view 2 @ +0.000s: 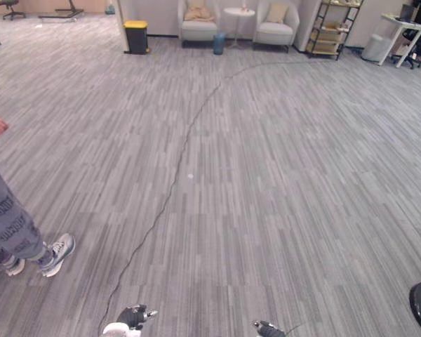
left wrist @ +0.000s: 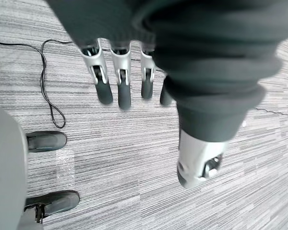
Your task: Pick up cushions and gather them together orderly.
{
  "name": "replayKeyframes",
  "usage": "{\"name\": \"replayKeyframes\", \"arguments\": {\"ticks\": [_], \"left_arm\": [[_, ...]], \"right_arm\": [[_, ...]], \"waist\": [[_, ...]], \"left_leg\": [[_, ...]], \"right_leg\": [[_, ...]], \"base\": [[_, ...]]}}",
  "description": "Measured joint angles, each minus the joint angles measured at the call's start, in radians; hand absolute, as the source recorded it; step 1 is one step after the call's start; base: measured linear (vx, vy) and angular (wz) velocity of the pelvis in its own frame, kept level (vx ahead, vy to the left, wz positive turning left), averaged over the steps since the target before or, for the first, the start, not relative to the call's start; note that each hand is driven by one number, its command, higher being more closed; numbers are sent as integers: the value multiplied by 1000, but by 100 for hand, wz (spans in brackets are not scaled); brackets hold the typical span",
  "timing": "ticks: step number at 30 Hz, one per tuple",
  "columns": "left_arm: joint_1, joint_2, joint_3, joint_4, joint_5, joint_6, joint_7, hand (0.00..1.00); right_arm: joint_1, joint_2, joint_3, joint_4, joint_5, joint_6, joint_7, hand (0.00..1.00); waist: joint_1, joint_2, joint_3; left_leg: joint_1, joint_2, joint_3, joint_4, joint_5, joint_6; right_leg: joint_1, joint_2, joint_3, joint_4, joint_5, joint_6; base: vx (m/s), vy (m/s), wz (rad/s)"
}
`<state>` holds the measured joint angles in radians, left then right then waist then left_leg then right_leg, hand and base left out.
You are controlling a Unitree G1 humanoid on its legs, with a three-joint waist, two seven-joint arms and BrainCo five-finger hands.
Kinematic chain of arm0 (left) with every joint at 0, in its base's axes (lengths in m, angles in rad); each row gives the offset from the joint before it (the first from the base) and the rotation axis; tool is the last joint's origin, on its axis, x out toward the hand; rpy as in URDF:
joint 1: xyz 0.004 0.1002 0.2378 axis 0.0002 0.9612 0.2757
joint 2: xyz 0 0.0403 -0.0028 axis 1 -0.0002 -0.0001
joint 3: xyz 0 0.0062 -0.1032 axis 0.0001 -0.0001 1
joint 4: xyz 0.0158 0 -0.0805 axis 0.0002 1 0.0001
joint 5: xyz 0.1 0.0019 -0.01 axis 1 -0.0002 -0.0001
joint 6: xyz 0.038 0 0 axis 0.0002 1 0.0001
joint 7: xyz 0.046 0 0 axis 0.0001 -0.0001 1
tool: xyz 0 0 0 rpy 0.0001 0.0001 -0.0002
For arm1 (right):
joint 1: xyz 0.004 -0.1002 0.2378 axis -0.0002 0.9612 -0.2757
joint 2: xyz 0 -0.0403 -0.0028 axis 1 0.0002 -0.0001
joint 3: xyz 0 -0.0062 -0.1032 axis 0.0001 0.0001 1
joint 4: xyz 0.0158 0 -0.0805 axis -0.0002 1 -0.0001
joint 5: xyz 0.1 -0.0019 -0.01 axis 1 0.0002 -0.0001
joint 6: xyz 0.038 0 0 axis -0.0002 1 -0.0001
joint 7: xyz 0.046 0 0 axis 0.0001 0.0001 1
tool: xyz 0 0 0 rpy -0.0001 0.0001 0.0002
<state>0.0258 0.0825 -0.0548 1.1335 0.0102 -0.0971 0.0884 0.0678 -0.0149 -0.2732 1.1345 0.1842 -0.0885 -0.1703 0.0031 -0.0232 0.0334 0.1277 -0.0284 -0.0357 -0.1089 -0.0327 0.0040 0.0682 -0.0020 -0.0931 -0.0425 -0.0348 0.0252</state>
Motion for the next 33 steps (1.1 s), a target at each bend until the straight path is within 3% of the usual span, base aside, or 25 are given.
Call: {"name": "replayKeyframes", "arguments": {"ticks": [15, 33], "left_arm": [[4, -1, 68, 15, 28, 5, -7, 0], [4, 0, 69, 11, 29, 17, -9, 0]], "right_arm": [[-16, -7, 5, 1, -65, 6, 18, 0], [-18, -8, 12, 1, -66, 6, 23, 0]], "waist": [[0, 5, 24], [1, 4, 25]], "left_leg": [[13, 3, 33, 5, -8, -5], [19, 3, 56, 6, -17, -8]], "right_leg": [[2, 3, 27, 0, 1, -1], [1, 4, 48, -1, 0, -1]], "base": [[-4, 1, -5], [1, 2, -3]]}}
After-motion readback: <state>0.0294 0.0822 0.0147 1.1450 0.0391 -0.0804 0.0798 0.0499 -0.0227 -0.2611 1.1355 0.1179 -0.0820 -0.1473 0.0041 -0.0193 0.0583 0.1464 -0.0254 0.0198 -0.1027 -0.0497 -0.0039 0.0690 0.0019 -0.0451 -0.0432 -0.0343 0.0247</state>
